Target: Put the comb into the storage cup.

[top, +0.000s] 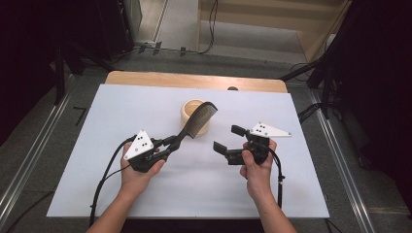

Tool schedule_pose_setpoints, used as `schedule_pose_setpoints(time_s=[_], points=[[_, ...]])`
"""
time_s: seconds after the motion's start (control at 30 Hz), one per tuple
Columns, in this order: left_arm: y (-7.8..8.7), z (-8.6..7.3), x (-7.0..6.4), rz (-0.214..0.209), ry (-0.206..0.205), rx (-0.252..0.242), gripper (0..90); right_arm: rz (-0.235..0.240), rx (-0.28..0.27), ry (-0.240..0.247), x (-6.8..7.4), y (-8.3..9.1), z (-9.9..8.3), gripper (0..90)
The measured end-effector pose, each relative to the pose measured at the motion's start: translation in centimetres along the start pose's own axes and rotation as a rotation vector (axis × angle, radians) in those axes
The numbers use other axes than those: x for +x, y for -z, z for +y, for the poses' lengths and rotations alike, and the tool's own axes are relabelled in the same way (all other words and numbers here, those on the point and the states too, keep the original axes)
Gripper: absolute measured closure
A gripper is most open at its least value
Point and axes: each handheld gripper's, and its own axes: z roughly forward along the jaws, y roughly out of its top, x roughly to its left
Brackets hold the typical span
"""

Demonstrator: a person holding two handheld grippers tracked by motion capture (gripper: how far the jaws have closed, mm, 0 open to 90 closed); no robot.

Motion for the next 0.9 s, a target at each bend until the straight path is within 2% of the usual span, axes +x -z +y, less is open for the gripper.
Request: schedule_pose_setpoints(time_s=[0.07,0.1,0.33,0.5,0.63,0.9], points=[[-0.1,-0.1,-0.3,0.004,-0.001,-0.009,72.7,-0.014,0.005,0.014,0.5,-0.4,0.2,0.0],[-0.1,-0.1,-0.5,0.006,-0.001,-0.013,72.6,-0.018,0.006,0.015,0.8,-0.6,0.3,3.3],[-0.4,-0.6,-1.4,0.029,-0.011,-0.036,72.6,-0.006,-0.013,-0.03,1.4,-1.8,0.8,11.7],[-0.7,-0.9,-1.9,0.035,-0.015,-0.041,72.6,-0.07,-0.014,-0.039,2.4,-2.7,0.8,20.1],[-1.0,-1.1,-2.4,0.031,-0.023,-0.041,72.6,-0.112,-0.015,-0.079,2.6,-3.3,0.8,30.4],[-1.4,-1.4,-3.0,0.04,-0.027,-0.045,72.6,-0.068,-0.019,-0.188,2.0,-3.9,0.5,43.0]])
